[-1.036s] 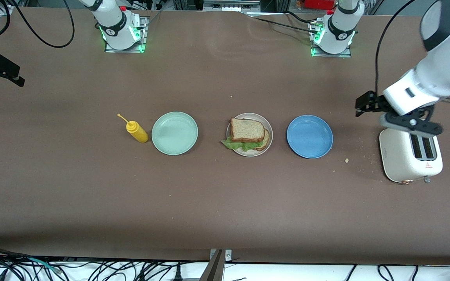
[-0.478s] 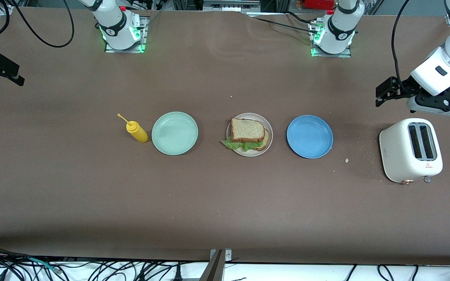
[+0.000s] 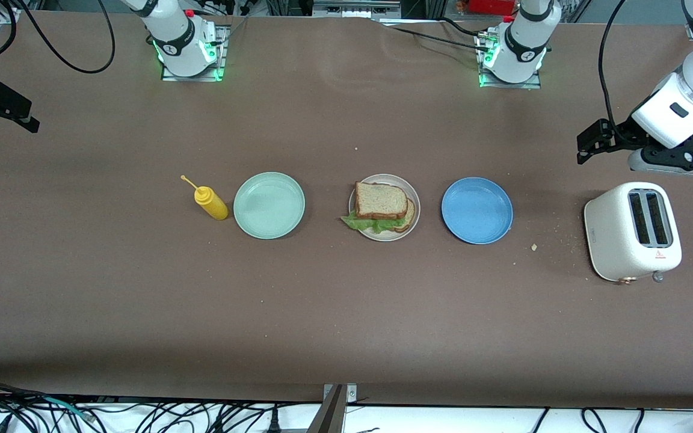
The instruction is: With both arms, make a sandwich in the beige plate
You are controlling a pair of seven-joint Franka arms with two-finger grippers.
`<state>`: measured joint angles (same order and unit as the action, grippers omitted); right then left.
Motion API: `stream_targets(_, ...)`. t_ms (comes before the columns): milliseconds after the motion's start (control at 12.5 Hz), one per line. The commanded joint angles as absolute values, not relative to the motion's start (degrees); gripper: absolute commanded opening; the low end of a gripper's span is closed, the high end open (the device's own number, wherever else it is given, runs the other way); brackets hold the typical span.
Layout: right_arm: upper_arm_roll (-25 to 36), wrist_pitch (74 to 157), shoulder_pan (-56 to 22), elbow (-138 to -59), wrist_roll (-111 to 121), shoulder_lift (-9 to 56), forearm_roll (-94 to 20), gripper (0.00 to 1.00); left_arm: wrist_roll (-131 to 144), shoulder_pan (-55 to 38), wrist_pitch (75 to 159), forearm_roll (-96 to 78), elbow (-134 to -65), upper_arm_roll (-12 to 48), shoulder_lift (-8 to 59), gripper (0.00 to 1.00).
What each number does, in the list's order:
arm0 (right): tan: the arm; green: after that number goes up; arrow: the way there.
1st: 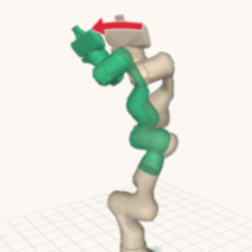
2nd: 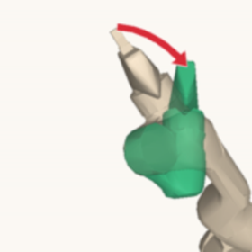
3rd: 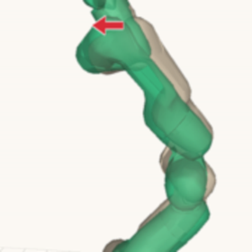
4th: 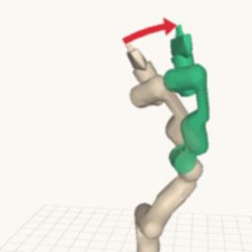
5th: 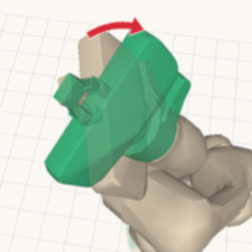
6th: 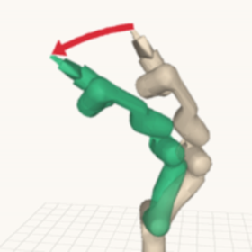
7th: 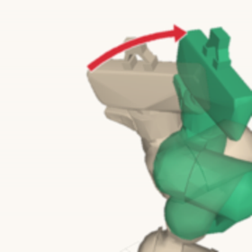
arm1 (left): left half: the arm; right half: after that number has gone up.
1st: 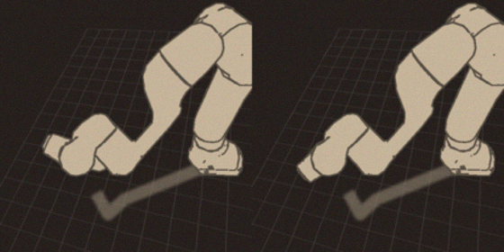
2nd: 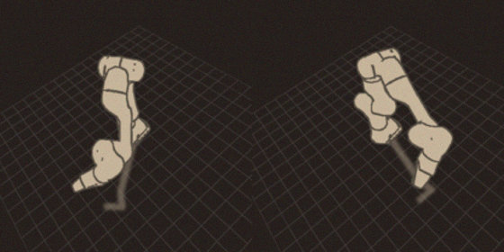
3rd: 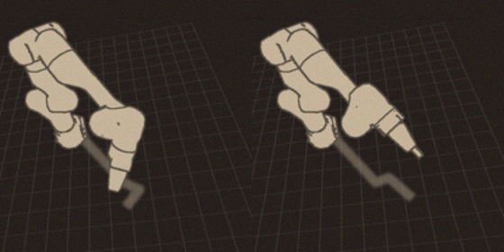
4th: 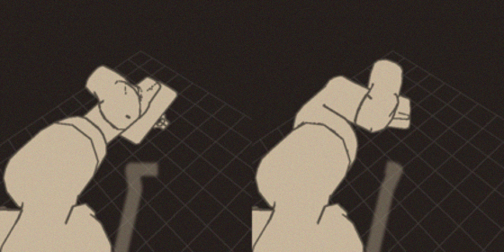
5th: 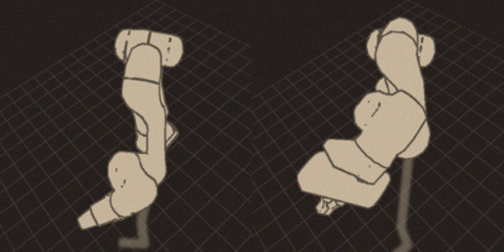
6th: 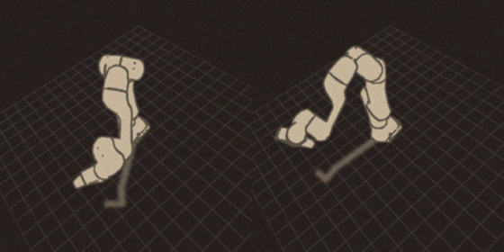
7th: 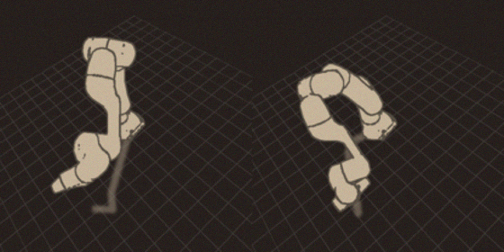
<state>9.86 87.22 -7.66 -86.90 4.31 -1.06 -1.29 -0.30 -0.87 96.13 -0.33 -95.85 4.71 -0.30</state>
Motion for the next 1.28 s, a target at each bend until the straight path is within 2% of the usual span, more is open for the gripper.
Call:
stream_targets(0,9.9,86.9,-7.9,-86.2,4.1,-0.8,-1.8,1.00,0.6,-0.3,96.3,1.0,-97.1,5.5,-1.6,1.00)
stream_targets(1196,9.5,87.4,-8.7,-86.2,4.3,-0.7,-2.0,1.00,0.6,-0.6,95.3,1.1,-96.0,5.5,-0.5,1.00)
